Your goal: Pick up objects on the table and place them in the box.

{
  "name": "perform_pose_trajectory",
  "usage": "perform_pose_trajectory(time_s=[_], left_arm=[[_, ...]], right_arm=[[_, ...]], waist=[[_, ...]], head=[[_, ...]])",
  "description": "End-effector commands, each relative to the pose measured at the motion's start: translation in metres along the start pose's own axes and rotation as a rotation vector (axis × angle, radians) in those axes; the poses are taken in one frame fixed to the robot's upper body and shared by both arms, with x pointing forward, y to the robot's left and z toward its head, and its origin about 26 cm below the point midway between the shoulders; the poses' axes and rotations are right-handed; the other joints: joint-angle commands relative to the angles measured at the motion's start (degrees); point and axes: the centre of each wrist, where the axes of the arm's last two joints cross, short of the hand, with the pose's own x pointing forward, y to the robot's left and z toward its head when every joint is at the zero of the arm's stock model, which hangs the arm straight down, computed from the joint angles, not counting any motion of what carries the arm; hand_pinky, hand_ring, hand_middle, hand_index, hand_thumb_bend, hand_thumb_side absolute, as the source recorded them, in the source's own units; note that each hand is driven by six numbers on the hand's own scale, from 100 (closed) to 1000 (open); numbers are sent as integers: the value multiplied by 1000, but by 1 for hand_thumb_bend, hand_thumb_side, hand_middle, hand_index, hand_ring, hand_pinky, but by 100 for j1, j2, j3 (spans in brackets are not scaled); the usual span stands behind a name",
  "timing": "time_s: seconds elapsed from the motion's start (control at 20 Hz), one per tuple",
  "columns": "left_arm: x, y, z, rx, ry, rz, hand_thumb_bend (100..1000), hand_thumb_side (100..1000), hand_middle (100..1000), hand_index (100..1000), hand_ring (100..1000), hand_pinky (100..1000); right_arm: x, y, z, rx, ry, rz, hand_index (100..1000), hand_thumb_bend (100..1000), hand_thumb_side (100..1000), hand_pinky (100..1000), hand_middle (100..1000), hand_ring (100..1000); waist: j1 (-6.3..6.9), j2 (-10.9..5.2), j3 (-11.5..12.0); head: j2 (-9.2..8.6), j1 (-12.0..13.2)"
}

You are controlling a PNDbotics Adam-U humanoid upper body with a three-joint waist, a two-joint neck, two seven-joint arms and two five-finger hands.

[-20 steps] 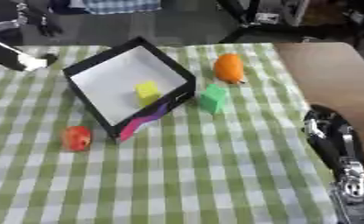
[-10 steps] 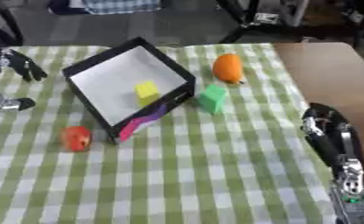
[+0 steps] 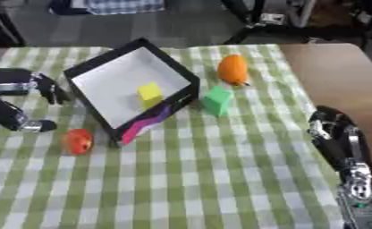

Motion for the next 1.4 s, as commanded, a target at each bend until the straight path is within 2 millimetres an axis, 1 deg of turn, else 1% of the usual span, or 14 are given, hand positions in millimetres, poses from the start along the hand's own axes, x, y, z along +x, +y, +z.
perform_pose_trajectory(time_s=[0.05,0.35,0.55,0.7,0.9,1.0,1.05,1.1,1.15,1.2,1.25,1.3,1.4], left_arm=[[-1,7,-1,-182,-116,-159,351,638,663,850,662,750],[-2,-1,-9,-219,-121,-176,351,622,654,844,654,748],[-3,-8,-14,-245,-126,-188,357,582,652,844,654,746],[-3,-13,-18,-274,-129,-216,378,554,652,841,654,745],[-4,-20,-22,-311,-131,-243,391,541,648,840,651,741],[-5,-23,-23,-324,-139,-256,383,549,648,841,651,742],[-5,-24,-23,-330,-143,-267,379,538,645,838,647,739],[-5,-24,-23,-335,-145,-278,360,499,634,830,636,734],[-5,-23,-22,-339,-145,-291,322,435,623,822,626,727],[-6,-23,-22,-340,-145,-298,250,322,596,806,602,707],[-7,-24,-21,-337,-147,-293,205,244,577,793,583,689],[-9,-25,-21,-332,-147,-286,166,142,550,774,557,664],[-11,-23,-18,-316,-143,-275,112,137,483,714,493,600]], right_arm=[[5,-7,-5,0,-25,25,784,100,545,779,603,540],[6,-7,-5,4,-27,24,784,100,545,780,603,540],[6,-7,-6,6,-27,24,784,100,545,780,603,540],[6,-6,-6,7,-27,23,784,100,545,780,603,540],[6,-6,-6,9,-28,24,784,100,545,780,603,540],[6,-6,-6,10,-28,24,784,100,544,780,603,540],[6,-6,-6,10,-28,24,784,100,544,780,603,540],[6,-6,-6,10,-28,24,784,100,544,780,603,540],[6,-6,-6,10,-28,24,784,100,544,780,603,540],[6,-6,-6,11,-29,23,784,100,544,780,603,540],[6,-6,-6,12,-29,23,784,100,544,780,603,540],[6,-6,-6,12,-28,22,784,100,545,780,603,540],[5,-6,-6,11,-26,23,784,100,544,780,603,540]], waist=[[30,-120,-10],[34,-116,-13],[30,-116,-15],[28,-118,-12],[25,-121,-5],[22,-122,-2],[22,-123,2],[21,-124,4],[21,-125,7],[20,-124,10],[18,-124,12],[16,-124,14],[11,-125,17]], head=[[-11,3],[-11,2],[-11,4],[-11,7],[-11,7],[-11,5],[-11,8],[-11,9],[-11,9],[-11,7],[-11,2],[-11,-1],[-11,-2]])
